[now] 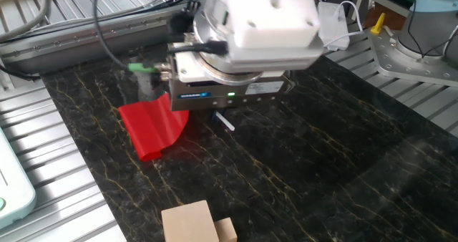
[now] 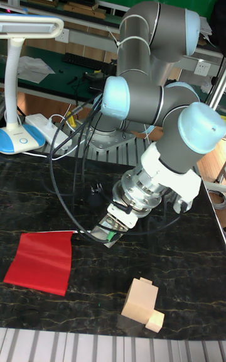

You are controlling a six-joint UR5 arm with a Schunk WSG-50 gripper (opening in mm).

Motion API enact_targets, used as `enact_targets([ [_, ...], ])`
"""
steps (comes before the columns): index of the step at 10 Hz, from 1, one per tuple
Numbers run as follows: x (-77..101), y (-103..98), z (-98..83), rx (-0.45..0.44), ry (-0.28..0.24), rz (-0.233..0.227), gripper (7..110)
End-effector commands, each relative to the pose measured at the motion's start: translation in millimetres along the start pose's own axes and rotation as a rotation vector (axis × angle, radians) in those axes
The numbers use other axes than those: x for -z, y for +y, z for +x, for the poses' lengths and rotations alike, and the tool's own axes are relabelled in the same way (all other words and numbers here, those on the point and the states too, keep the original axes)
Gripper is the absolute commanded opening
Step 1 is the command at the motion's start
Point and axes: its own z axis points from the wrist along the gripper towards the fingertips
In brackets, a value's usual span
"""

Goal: Wave the flag

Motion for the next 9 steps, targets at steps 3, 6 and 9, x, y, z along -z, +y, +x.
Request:
enact_targets([
  [3, 66.4, -20, -16.5, -0.051, -0.07, -0.049, 7],
  [6, 116.9, -21, -24.8, -0.096, -0.146, -0.099, 7],
  [9, 134.3, -13, -14.7, -0.109, -0.147, -0.119, 7],
])
